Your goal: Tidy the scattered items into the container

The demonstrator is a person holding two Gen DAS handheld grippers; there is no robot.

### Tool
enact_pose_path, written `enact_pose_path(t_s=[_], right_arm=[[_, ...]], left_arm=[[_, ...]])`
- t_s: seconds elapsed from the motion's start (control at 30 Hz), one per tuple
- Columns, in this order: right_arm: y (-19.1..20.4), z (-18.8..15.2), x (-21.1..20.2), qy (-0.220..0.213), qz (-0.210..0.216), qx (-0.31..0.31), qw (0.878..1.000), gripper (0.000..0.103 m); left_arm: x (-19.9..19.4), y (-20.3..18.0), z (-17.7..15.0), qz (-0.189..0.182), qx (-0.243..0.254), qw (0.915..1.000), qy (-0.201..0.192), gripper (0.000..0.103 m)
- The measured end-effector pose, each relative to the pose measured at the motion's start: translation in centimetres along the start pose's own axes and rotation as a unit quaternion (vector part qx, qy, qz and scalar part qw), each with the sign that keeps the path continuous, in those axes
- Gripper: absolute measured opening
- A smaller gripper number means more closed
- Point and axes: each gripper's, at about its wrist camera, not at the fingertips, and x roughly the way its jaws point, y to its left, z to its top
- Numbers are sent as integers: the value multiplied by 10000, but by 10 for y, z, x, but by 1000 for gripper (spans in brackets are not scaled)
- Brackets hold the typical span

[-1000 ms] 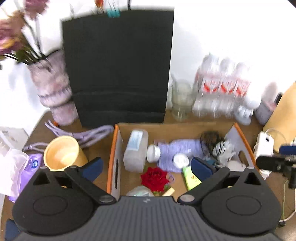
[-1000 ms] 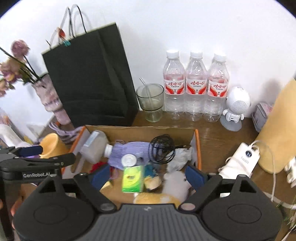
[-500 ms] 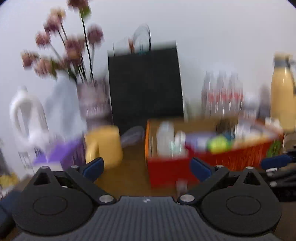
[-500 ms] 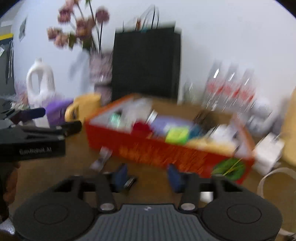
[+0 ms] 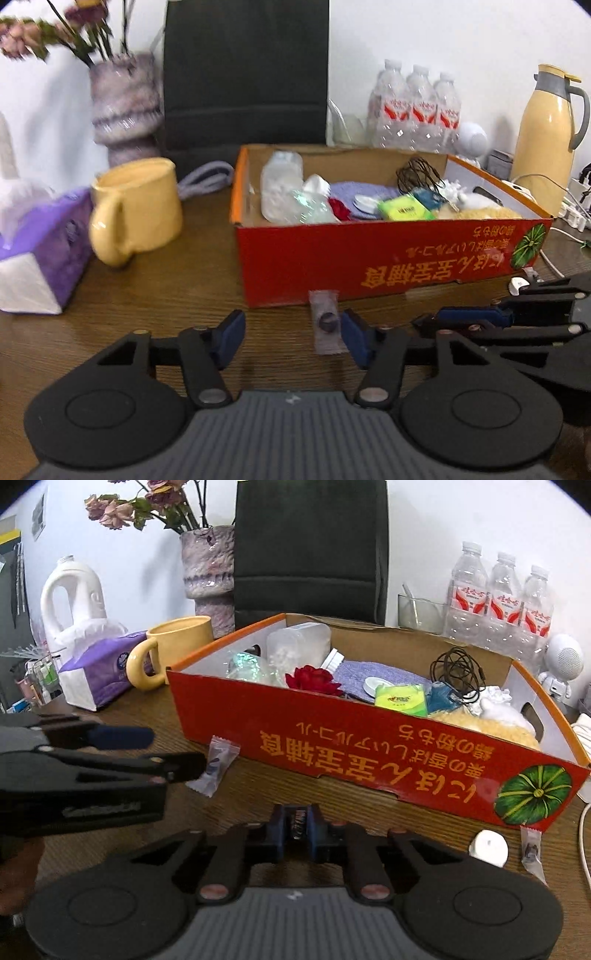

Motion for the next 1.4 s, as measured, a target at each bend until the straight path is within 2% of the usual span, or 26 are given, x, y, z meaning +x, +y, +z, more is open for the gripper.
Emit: enact_pose_path(t_s=[0.07,0.17,0.3,0.43,0.53,0.63,0.77,0.93,1.03,1.2,1.3,1.4], right_arm=[[-7,-1,-5,-38,-16,160,9999,10],[-18,-2,-19,-191,-50,291,9994,10],[-34,-4,-36,-414,-119,448,9981,10],[-47,-8,-48,-522,-268,594,9965,10],[-50,-10,-53,-569,-335,618,9959,10],[-46,-9,-63,-712,-362,582,9951,10],[-36,-9,-89,-1076,-425,383,9925,10],[-23,-25,-134,-1531,-477,331,9865,10],[-10,-48,-160,-1666,-605,191,9840,10],[9,-91,-196,-1766,-547,296,9823,10],[18,-106,-210,-1831,-602,332,9807,10],[20,-103,-211,-1878,-567,302,9801,10]], left_arm=[[9,-3,4,-105,-32,9998,158,52],[22,-12,10,-108,-20,9994,332,41],[27,-22,13,-68,9,9994,326,18],[22,-25,14,-144,-108,9993,322,17],[9,-28,18,-90,-161,9998,123,17],[-18,-32,24,-11,-209,9994,-276,17],[-65,-38,23,289,-250,9950,-924,17],[-119,-45,-7,449,-380,9886,-1387,17],[-147,-55,-40,450,-405,9876,-1450,17],[-185,-73,-86,370,-308,9882,-1457,17],[-198,-74,-94,367,-363,9875,-1487,17],[-196,-73,-84,372,-335,9866,-1555,17]])
